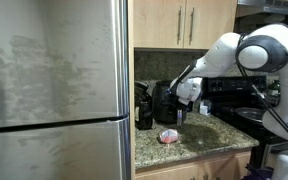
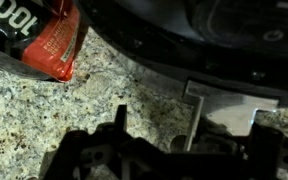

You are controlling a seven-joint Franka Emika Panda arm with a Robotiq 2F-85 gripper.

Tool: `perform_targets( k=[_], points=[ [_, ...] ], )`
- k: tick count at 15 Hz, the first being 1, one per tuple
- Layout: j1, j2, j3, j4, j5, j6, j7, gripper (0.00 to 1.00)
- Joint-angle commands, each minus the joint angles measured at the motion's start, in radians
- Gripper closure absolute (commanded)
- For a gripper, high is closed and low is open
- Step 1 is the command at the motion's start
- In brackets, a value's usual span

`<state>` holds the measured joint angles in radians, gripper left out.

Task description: Put the can on the countertop, close the drawers and close the air fryer

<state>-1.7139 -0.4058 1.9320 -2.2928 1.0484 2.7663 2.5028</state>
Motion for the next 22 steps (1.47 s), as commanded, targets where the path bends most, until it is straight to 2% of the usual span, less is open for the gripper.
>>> perform_targets(
  k=[1, 2, 3, 4, 6, 7, 9, 10, 14, 15, 17, 20, 21, 22],
  points=[
    [0.000, 0.000, -0.001, 0.000, 0.000, 0.000, 0.002, 0.00],
    [0.000, 0.000, -0.001, 0.000, 0.000, 0.000, 0.003, 0.00],
    [0.055, -0.133, -0.077, 0.018, 0.034, -0.061, 0.072, 0.00],
    [0.088, -0.121, -0.113, -0.014, 0.049, -0.011, 0.102, 0.00],
    [0.200, 0.017, -0.193, -0.127, 0.061, 0.088, 0.057, 0.00],
    [0.196, 0.098, -0.155, -0.166, 0.004, 0.151, 0.094, 0.00],
    [0.197, 0.102, -0.129, -0.171, 0.030, 0.158, 0.094, 0.00],
    [0.000, 0.000, -0.001, 0.001, 0.000, 0.000, 0.003, 0.00],
    [0.000, 0.000, -0.001, 0.001, 0.000, 0.000, 0.003, 0.00],
    [0.036, -0.155, -0.088, 0.022, 0.055, -0.041, 0.105, 0.00],
    [0.124, -0.104, -0.204, -0.052, 0.064, 0.023, 0.148, 0.00],
    [0.344, -0.101, -0.396, -0.191, 0.252, 0.118, 0.104, 0.00],
    [0.412, -0.079, -0.451, -0.212, 0.277, 0.179, 0.101, 0.00],
    [0.448, -0.044, -0.476, -0.203, 0.349, 0.216, -0.011, 0.00]
  ],
)
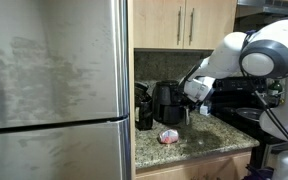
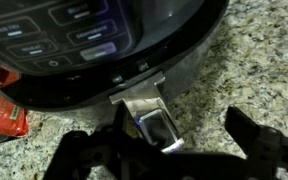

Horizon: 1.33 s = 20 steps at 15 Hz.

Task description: Put the can on the countertop, close the drawers and close the air fryer

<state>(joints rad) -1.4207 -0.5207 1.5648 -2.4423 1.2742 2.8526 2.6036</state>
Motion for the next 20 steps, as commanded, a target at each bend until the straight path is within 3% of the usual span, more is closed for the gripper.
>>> perform_targets(
  k=[1, 2, 4, 6, 7, 8, 10, 11, 14, 15, 16, 17, 19, 20],
  points=[
    [0.205, 0.087, -0.145, -0.050, 0.173, 0.163, -0.176, 0.00],
    [0.280, 0.141, -0.204, -0.030, 0.210, 0.176, -0.269, 0.00],
    [0.441, 0.115, -0.325, -0.034, 0.326, 0.155, -0.400, 0.00],
    [0.550, 0.065, -0.454, -0.072, 0.425, -0.004, -0.532, 0.00],
    [0.662, 0.133, -0.548, -0.109, 0.356, 0.004, -0.499, 0.00],
    [0.633, 0.026, -0.549, -0.165, 0.333, -0.129, -0.436, 0.00],
    [0.695, 0.003, -0.637, -0.253, 0.265, -0.260, -0.422, 0.00],
    [0.793, 0.150, -0.695, -0.169, 0.249, -0.055, -0.437, 0.00],
    [0.822, 0.121, -0.749, -0.242, 0.217, -0.132, -0.428, 0.00],
    [0.815, 0.112, -0.722, -0.267, 0.095, -0.062, -0.306, 0.00],
    [0.845, 0.112, -0.738, -0.285, 0.000, 0.001, -0.196, 0.00],
    [0.718, 0.039, -0.623, -0.299, -0.048, -0.043, -0.105, 0.00],
    [0.690, 0.039, -0.582, -0.322, -0.152, -0.008, 0.064, 0.00],
    [0.856, 0.133, -0.754, -0.307, -0.183, 0.037, 0.009, 0.00]
  ],
)
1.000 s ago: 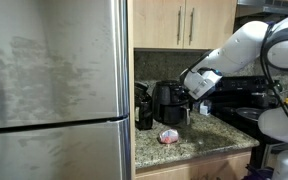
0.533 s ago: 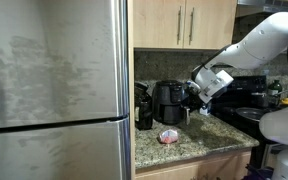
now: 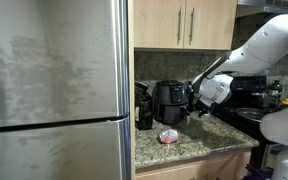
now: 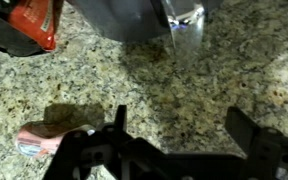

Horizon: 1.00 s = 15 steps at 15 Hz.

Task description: Put the can on the countertop, close the drawers and close the air fryer

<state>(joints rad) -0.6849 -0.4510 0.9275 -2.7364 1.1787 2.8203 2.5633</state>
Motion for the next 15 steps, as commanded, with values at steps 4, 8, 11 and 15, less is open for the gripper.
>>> perform_targets(
  k=[4, 8, 11, 15],
  points=[
    [-0.102, -0.046, 0.105, -0.033, -0.009, 0.009, 0.051, 0.00],
    [-0.078, -0.020, 0.093, -0.014, -0.019, 0.093, 0.033, 0.00],
    [0.060, 0.060, -0.022, -0.025, -0.095, 0.274, 0.040, 0.00],
    [0.087, 0.036, -0.029, -0.017, -0.059, 0.269, 0.038, 0.00]
  ],
)
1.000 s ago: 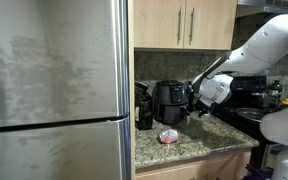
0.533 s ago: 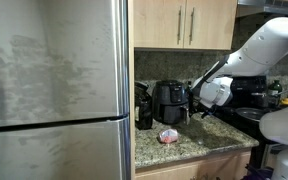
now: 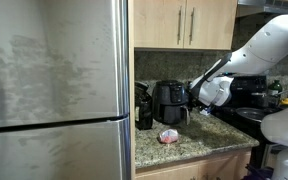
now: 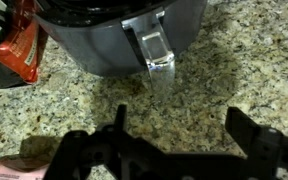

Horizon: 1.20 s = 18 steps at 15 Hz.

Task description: Put the can on the countertop, close the drawers and close the air fryer

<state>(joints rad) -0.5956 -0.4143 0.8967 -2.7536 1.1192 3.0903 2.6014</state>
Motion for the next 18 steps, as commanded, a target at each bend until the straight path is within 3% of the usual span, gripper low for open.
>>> perform_targets(
  k=[1, 3, 6, 7, 8, 13, 14, 16, 18],
  points=[
    [0.032, 0.011, -0.023, 0.000, 0.000, 0.012, 0.001, 0.00],
    [0.053, 0.025, -0.044, 0.001, -0.001, 0.018, 0.001, 0.00],
    [0.024, 0.007, -0.038, -0.010, -0.045, -0.084, 0.000, 0.00],
    [-0.130, 0.180, 0.030, 0.136, -0.164, -0.025, 0.000, 0.00],
    [-0.145, 0.173, 0.033, 0.150, -0.216, -0.030, 0.007, 0.00],
    [-0.527, 0.200, 0.268, 0.297, -0.353, -0.104, 0.006, 0.00],
    [-0.405, 0.160, 0.181, 0.222, -0.309, -0.058, 0.005, 0.00],
    [-0.497, 0.178, 0.239, 0.272, -0.336, -0.087, 0.004, 0.00],
    [-0.399, 0.167, 0.171, 0.244, -0.246, -0.101, -0.070, 0.00]
  ],
)
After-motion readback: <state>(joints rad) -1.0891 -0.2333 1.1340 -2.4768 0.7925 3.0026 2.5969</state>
